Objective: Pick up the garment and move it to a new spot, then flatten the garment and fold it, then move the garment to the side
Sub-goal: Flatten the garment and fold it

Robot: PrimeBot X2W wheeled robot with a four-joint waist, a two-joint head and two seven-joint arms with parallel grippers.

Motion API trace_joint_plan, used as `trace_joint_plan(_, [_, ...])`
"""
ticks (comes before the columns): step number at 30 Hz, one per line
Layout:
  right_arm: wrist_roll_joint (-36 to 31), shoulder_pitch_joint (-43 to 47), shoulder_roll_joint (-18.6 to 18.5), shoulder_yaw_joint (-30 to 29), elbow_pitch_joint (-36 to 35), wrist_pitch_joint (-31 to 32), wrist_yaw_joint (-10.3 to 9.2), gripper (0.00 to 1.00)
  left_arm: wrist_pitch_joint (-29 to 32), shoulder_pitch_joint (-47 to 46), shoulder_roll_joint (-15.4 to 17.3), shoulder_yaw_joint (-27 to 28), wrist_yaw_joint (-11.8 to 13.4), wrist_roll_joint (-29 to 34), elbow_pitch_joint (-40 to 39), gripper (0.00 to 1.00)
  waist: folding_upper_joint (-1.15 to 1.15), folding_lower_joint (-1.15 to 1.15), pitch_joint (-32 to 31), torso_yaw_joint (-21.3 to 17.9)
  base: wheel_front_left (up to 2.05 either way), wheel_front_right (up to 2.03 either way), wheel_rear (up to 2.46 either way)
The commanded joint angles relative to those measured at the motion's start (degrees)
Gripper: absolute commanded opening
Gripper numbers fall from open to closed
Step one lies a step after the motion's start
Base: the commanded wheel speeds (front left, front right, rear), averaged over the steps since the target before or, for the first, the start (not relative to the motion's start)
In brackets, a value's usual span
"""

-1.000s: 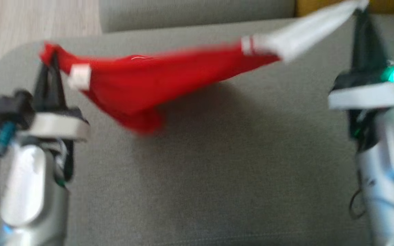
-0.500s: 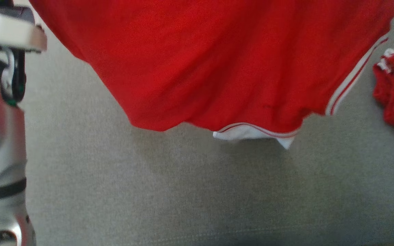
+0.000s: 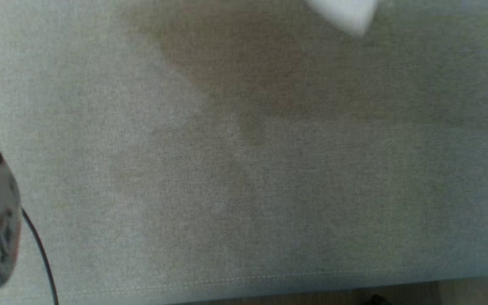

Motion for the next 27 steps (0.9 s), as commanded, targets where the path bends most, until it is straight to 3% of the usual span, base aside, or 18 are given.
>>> trace_joint_plan(1, [-1.9, -4.0, 0.8, -2.8, -2.0, -0.3, -0.05, 0.0, -0.8, -4.6, 2.6, 1.3, 0.9, 0.3, -0.3, 0.0, 0.0, -0.03, 1.9, 0.5, 0.0, 0.0, 0.0])
trace_joint_plan(7, [-2.2, 2.2, 1.6, -4.0, -2.4, -0.3, -0.05, 0.0, -1.5, -0.6, 1.0, 2.9, 1.5, -2.8, 4.9, 0.0, 0.0, -0.03, 1.7, -0.4, 0.0, 0.0, 0.0])
trace_joint_plan(18, [12.0, 37.6, 2.1, 2.8, -7.7, -0.3, -0.05, 0.0, -1.5, 33.3, -6.4, 10.8, 2.8, -10.2, 1.5, 0.0, 0.0, -0.03, -4.3, -2.8, 0.0, 0.0, 0.0])
trace_joint_plan(27, [18.7, 58.6, 3.5, 4.7, -14.1, -0.3, -0.05, 0.0, -1.5, 50.5, -8.7, 13.6, 2.7, -11.0, -2.2, 0.0, 0.0, -0.03, -9.6, -3.8, 0.0, 0.0, 0.0])
